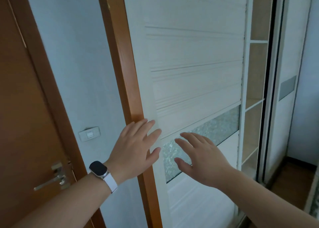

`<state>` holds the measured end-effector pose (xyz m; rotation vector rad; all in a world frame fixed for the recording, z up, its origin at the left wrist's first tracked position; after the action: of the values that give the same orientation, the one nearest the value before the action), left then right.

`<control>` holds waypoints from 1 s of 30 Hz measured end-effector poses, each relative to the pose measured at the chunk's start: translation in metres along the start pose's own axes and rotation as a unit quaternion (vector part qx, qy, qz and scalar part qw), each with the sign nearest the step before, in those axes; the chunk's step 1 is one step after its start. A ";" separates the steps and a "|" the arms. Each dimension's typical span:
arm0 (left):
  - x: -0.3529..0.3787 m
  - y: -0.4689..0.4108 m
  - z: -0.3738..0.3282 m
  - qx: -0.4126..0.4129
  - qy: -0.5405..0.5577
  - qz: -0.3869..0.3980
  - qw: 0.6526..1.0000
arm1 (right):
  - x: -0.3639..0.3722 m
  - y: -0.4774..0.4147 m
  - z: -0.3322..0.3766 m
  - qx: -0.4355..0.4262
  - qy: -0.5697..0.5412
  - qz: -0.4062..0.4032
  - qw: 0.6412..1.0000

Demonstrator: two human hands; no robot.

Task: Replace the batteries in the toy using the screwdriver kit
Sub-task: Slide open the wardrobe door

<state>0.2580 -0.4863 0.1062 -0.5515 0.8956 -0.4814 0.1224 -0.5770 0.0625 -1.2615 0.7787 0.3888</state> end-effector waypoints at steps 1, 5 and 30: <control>-0.001 -0.007 0.002 0.005 -0.005 -0.011 1.000 | 0.000 -0.004 -0.002 0.000 0.003 -0.005 1.000; -0.009 -0.035 0.016 0.029 -0.023 -0.058 0.998 | -0.002 -0.023 -0.002 -0.001 0.015 -0.026 1.000; 0.008 -0.082 0.040 -0.007 -0.166 -0.151 0.975 | 0.030 -0.106 -0.034 -0.043 -0.054 -0.197 0.978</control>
<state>0.2823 -0.5438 0.1727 -0.7607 0.4974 -0.6360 0.2021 -0.6444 0.1122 -1.4268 0.4081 0.1686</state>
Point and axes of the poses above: each hand's wrist, its own y-axis away from the middle knuckle, its own x-axis out of the palm, z = x × y, the point moved 8 cm from there along -y, towards the middle knuckle, and after that the axes turned 13 degrees about -y, right-handed, at the moved point
